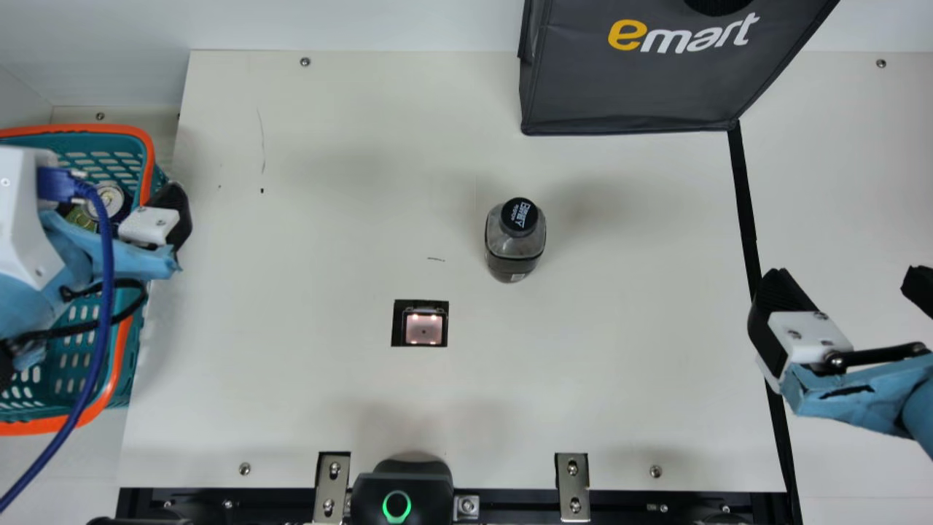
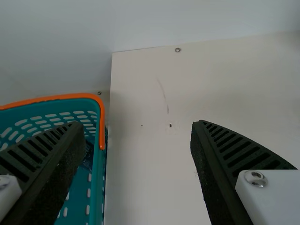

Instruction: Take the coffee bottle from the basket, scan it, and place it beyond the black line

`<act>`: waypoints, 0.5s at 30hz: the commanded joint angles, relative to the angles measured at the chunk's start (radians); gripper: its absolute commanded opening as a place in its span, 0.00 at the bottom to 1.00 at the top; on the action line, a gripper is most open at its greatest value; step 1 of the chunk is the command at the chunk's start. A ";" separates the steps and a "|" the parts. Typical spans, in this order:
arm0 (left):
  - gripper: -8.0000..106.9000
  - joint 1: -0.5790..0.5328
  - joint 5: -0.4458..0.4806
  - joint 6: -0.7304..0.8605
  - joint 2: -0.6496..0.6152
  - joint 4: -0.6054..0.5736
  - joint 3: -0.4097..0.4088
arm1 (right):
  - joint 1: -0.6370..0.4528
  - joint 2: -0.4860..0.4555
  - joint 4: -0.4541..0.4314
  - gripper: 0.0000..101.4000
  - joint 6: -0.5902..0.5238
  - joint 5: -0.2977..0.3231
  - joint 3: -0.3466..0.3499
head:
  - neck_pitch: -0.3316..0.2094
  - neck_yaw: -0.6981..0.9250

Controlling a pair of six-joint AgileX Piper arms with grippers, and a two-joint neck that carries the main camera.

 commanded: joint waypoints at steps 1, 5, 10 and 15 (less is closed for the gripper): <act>0.85 0.004 0.006 -0.013 -0.011 0.007 0.006 | 0.000 0.000 0.000 0.90 0.000 0.000 0.000 | -0.026 0.000; 0.85 0.012 0.021 -0.040 -0.036 0.023 0.020 | 0.000 0.000 0.000 0.90 0.000 0.000 0.000 | -0.026 0.000; 0.85 0.021 0.037 -0.058 -0.066 0.035 0.034 | 0.000 0.000 0.000 0.90 0.000 0.000 0.000 | -0.026 0.000; 0.85 0.035 0.049 -0.069 -0.090 0.043 0.044 | 0.000 0.000 0.000 0.90 0.000 0.000 0.000 | -0.026 0.000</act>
